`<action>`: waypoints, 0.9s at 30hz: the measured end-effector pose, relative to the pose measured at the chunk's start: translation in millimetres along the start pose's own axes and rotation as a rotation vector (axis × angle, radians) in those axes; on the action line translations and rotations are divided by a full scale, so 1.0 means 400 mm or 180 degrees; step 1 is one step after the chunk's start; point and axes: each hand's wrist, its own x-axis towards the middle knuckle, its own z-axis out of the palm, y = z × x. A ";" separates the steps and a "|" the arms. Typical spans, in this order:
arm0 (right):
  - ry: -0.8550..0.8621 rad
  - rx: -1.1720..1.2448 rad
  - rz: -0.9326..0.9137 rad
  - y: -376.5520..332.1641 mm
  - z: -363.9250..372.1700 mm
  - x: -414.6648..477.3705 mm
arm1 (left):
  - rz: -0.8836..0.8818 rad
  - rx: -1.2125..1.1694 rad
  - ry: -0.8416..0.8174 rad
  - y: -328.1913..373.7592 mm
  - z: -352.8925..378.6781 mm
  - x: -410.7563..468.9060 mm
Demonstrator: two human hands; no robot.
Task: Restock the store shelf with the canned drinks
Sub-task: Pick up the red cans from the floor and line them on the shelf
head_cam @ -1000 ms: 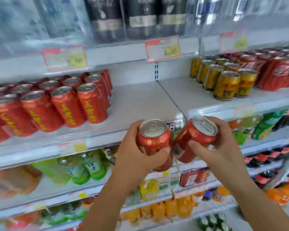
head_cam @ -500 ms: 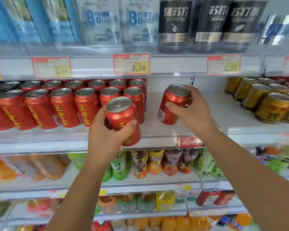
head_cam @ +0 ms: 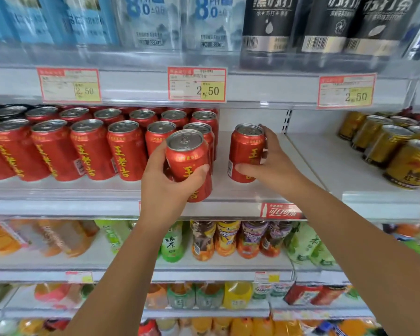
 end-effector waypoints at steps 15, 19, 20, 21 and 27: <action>0.0256 -0.0546 -0.0064 0.081 0.027 0.243 | 0.0460 0.0312 0.0598 -0.118 0.055 0.007; 0.0168 -0.0639 0.0045 0.096 0.045 0.334 | 0.0578 0.0224 0.0731 -0.130 0.063 0.010; 0.0175 -0.0647 0.0051 0.100 0.048 0.352 | 0.0599 0.0193 0.0748 -0.131 0.064 0.010; 0.0203 -0.0648 0.0050 0.105 0.052 0.369 | 0.0618 0.0173 0.0771 -0.132 0.065 0.010; 0.0401 -0.0533 0.0041 0.124 0.076 0.427 | 0.0727 0.0234 0.0840 -0.139 0.068 0.017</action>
